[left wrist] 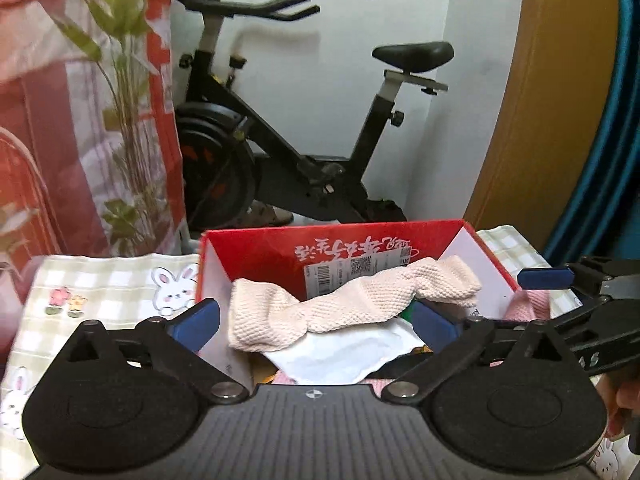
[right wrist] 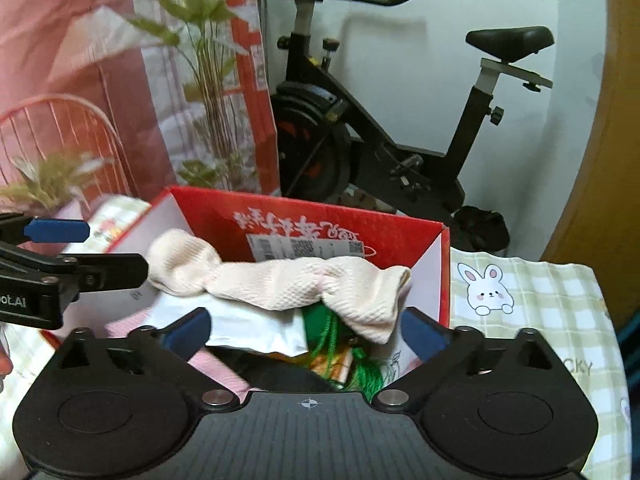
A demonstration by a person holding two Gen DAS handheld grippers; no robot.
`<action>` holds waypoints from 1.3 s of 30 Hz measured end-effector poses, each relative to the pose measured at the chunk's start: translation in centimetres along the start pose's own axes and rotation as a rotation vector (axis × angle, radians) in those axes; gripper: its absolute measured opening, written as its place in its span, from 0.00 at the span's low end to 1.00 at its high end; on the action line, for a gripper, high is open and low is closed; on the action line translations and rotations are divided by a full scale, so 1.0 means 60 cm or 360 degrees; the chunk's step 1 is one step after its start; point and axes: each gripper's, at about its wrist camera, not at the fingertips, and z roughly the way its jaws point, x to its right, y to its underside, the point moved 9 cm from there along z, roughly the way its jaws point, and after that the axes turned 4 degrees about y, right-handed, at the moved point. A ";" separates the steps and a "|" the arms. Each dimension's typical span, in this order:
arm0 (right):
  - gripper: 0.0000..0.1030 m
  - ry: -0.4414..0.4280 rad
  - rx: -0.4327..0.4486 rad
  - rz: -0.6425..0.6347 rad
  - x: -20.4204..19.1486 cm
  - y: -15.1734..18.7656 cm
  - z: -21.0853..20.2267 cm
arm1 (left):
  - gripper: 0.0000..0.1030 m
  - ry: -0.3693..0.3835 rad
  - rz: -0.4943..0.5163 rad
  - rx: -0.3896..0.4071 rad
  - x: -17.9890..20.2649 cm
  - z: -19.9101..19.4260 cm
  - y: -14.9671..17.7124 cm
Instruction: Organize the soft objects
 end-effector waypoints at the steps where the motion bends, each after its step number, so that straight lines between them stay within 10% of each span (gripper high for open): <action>1: 1.00 -0.0008 0.0013 0.0016 -0.001 0.000 -0.012 | 1.00 -0.0011 0.0005 0.0004 0.001 -0.012 0.001; 39: 1.00 0.0125 0.0560 0.0173 -0.068 0.028 -0.511 | 1.00 -0.0368 0.0063 0.0467 0.084 -0.462 0.005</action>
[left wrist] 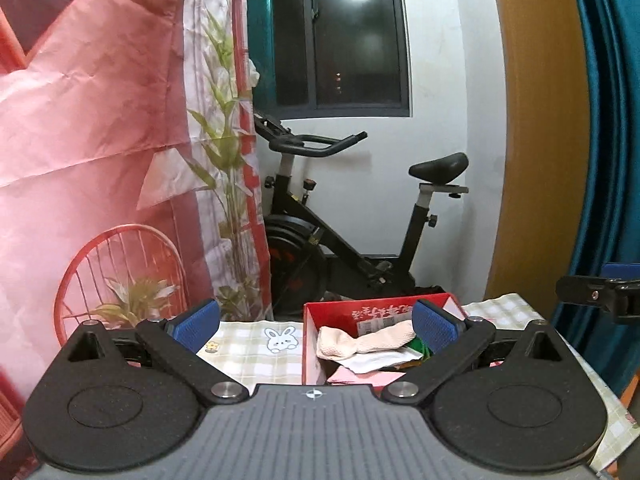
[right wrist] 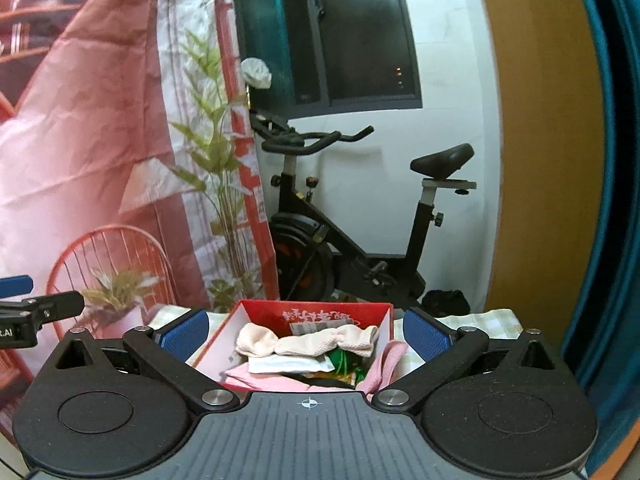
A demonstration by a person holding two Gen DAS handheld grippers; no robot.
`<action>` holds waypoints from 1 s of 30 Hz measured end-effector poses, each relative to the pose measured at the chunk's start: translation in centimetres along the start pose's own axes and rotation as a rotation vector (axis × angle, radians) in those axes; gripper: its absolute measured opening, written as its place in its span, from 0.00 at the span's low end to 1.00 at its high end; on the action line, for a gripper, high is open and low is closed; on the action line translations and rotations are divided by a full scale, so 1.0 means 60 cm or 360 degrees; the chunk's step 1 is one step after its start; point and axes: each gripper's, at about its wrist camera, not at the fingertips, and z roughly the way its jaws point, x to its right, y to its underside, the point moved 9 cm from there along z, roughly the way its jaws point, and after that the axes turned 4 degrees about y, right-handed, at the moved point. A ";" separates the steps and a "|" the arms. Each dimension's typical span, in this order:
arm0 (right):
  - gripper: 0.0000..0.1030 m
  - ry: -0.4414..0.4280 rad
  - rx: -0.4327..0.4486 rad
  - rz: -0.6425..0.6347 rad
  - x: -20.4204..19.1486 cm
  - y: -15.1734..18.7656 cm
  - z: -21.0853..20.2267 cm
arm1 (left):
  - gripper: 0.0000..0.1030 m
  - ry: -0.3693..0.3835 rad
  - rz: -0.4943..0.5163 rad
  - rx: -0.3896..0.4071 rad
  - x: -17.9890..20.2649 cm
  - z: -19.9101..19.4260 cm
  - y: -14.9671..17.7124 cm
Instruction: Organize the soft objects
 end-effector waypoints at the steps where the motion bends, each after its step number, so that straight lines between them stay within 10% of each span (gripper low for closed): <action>1: 1.00 0.0006 0.0006 0.0001 0.002 -0.001 -0.007 | 1.00 0.0002 -0.0006 -0.0001 -0.002 -0.002 -0.002; 30: 1.00 0.0042 0.0030 -0.0003 0.022 -0.007 -0.035 | 1.00 -0.0048 -0.0017 0.0011 -0.006 -0.020 -0.006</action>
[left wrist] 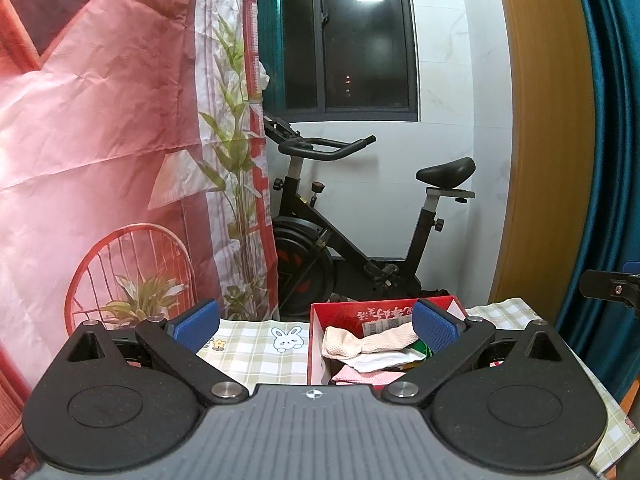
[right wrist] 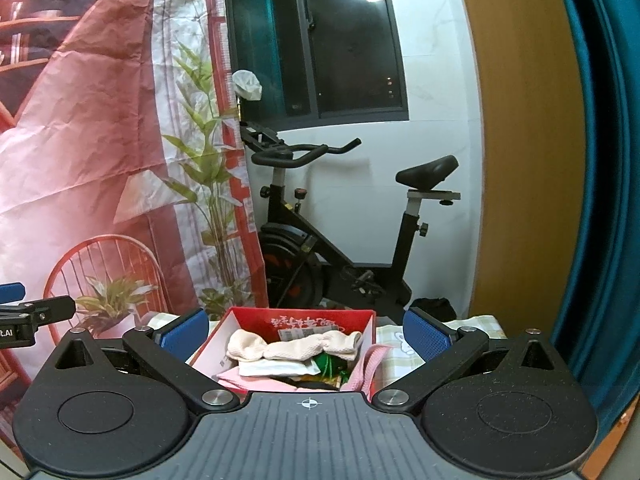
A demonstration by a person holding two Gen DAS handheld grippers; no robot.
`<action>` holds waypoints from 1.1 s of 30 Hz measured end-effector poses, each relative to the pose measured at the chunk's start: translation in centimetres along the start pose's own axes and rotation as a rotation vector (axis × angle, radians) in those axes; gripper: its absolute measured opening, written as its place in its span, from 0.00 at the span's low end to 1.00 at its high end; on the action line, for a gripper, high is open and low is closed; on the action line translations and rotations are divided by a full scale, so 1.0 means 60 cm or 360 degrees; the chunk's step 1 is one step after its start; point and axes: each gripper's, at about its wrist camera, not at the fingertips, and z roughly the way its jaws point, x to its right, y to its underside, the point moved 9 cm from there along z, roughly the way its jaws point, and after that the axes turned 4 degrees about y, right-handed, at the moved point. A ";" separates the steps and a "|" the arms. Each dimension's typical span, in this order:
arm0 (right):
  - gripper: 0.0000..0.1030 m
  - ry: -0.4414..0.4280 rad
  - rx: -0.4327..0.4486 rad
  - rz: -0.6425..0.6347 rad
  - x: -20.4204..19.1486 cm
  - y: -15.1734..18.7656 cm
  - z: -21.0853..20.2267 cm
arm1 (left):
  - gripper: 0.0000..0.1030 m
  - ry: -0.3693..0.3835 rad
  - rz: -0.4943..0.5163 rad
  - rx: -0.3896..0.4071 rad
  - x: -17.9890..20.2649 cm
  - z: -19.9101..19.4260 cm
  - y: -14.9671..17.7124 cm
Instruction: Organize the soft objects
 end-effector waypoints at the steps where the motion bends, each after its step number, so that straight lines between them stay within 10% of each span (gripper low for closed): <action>1: 1.00 0.0000 -0.0001 -0.0001 0.001 0.000 0.000 | 1.00 -0.0001 0.0002 0.0000 0.000 0.000 0.000; 33: 1.00 0.0157 -0.0027 -0.0041 0.021 0.014 0.010 | 1.00 0.0015 0.0004 0.0004 0.000 -0.004 -0.003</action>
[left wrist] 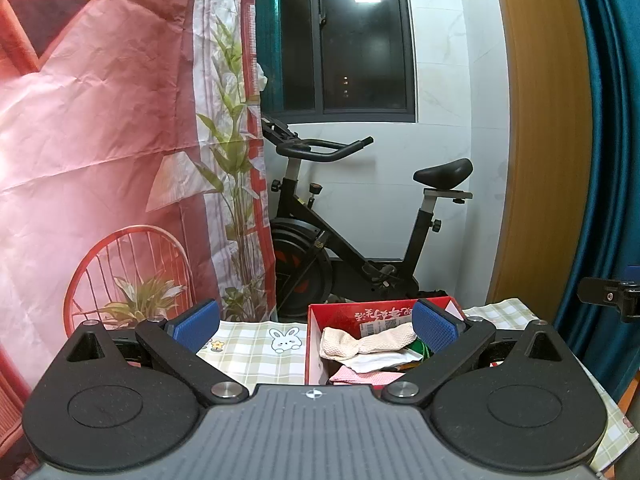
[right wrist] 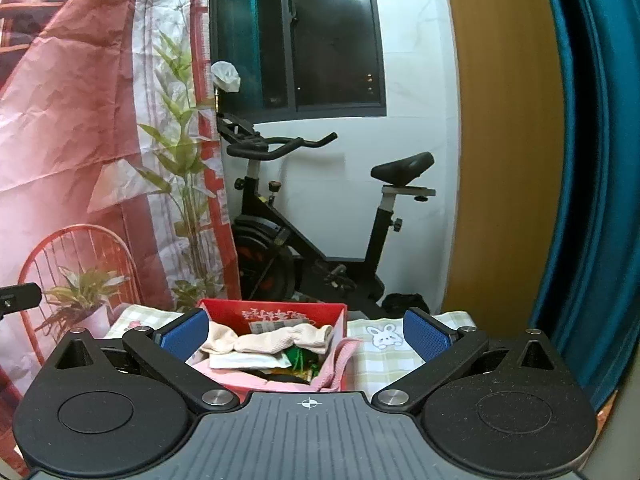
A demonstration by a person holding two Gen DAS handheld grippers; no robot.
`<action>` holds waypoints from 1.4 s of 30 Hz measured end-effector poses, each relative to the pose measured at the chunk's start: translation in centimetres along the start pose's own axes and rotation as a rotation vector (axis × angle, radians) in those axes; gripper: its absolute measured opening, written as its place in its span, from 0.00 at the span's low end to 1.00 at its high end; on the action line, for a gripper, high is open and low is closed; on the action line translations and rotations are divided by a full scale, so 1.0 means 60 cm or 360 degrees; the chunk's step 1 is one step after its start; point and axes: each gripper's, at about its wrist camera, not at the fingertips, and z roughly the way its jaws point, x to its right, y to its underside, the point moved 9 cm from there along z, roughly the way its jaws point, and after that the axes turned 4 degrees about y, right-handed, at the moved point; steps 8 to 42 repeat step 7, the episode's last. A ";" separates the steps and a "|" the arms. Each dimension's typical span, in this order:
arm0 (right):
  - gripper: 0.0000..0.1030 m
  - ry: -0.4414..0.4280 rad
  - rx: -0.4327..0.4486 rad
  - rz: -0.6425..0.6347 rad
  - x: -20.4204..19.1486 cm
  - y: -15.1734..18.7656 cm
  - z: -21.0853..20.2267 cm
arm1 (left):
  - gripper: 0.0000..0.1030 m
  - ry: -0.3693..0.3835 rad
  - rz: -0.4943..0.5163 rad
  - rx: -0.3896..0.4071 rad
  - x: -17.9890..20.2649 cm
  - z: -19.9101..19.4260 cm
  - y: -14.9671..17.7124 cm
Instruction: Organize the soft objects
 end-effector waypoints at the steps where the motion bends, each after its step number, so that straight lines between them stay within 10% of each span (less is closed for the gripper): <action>1: 1.00 0.0012 0.0000 -0.0004 0.001 0.000 0.001 | 1.00 0.0000 -0.0001 0.0001 -0.001 0.000 0.000; 42: 1.00 0.0037 -0.0007 -0.0008 0.007 0.006 0.004 | 1.00 0.0002 -0.0004 0.0003 0.001 -0.001 -0.001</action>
